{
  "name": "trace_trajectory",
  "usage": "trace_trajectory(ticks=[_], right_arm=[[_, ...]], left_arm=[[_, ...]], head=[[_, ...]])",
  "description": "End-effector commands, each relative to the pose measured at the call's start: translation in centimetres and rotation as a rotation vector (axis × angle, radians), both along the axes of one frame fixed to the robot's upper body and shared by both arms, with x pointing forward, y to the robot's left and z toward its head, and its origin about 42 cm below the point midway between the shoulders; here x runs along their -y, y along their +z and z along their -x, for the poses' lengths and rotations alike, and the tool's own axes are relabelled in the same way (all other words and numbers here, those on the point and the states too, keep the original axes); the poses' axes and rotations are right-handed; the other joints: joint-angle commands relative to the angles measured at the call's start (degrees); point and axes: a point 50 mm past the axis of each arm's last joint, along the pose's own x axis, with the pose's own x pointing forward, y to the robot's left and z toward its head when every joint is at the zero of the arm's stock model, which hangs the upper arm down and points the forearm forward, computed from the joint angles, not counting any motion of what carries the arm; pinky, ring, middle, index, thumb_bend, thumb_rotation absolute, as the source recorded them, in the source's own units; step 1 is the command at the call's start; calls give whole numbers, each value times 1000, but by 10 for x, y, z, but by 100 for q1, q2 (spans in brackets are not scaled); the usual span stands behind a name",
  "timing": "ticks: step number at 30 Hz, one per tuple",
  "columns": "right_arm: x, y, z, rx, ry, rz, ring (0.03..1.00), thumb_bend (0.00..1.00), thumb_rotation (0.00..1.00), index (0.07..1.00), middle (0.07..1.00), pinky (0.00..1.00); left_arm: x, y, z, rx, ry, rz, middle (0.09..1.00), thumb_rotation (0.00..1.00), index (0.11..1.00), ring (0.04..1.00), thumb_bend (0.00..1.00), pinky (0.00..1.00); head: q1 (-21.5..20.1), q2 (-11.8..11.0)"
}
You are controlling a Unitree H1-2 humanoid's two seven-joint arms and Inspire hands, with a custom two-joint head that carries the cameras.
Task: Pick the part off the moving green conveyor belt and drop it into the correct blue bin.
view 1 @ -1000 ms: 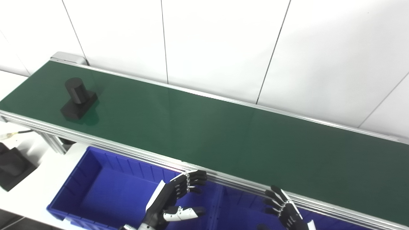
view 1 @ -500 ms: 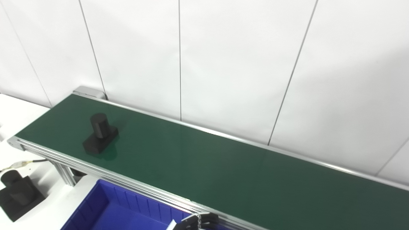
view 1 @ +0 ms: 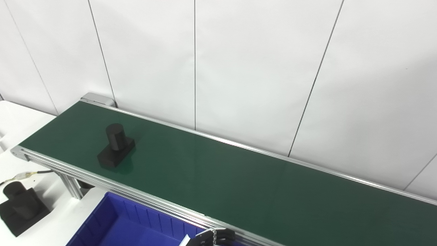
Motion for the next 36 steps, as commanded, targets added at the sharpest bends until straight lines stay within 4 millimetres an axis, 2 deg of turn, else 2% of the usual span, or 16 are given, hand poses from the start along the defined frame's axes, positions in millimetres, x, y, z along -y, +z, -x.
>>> trace_trajectory(ticks=[1,8,12,18,24,36], right_arm=[[0,10,-5,84,-8,-29,757,548,346,863,807,652],[3,18,-4,116,-15,-16,741,518,365,866,807,621],[5,30,-2,158,-10,5,728,495,365,863,804,607],[7,53,1,232,-3,36,720,478,417,845,784,606],[9,77,-1,307,10,33,718,479,502,776,759,595],[8,127,-12,435,15,29,712,436,470,814,772,572]], left_arm=[[2,11,-7,80,-1,4,734,327,721,706,958,626],[3,12,-8,84,-1,-3,731,333,718,701,962,614],[3,11,-7,80,0,3,731,327,717,702,964,618],[2,11,-7,81,-1,-2,730,337,717,697,971,609],[2,10,-7,78,2,4,728,330,717,696,978,610],[2,9,-10,76,-1,-4,732,353,725,701,984,609]], head=[[2,-16],[37,-9],[34,7],[40,13],[39,23],[-20,12]])
